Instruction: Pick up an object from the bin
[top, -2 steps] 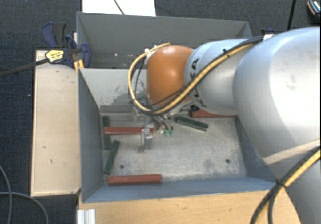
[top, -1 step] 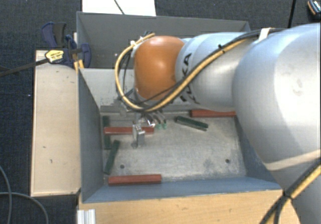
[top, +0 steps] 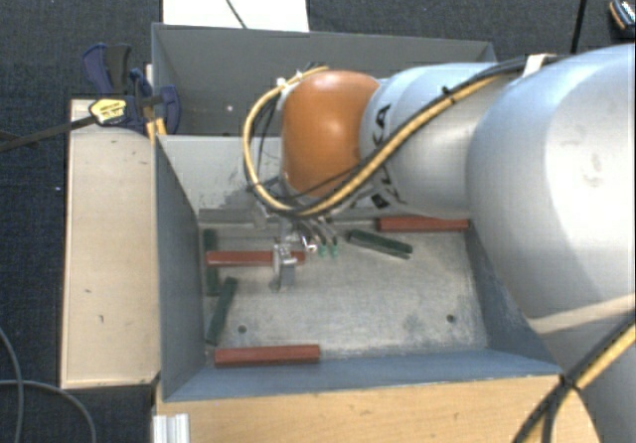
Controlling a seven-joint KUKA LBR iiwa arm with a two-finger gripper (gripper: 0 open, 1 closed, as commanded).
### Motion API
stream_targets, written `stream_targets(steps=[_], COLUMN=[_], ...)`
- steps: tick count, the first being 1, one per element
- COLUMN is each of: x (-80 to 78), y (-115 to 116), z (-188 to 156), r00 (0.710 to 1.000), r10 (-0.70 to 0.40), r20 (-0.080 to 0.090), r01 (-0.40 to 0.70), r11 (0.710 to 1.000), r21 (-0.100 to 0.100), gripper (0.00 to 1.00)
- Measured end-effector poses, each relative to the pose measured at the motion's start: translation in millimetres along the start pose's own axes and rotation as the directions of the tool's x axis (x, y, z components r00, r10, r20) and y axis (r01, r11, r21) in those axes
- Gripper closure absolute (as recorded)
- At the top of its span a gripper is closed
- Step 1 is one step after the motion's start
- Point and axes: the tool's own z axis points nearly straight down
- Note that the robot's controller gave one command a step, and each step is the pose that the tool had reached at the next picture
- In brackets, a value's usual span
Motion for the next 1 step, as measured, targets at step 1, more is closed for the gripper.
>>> stream_targets(steps=[1], x=[4.2], y=[5.0], z=[31.3], r00=[0.995], r10=[0.095], r20=[-0.003], r01=[-0.095], r11=[0.995], r21=[0.000], gripper=[0.00])
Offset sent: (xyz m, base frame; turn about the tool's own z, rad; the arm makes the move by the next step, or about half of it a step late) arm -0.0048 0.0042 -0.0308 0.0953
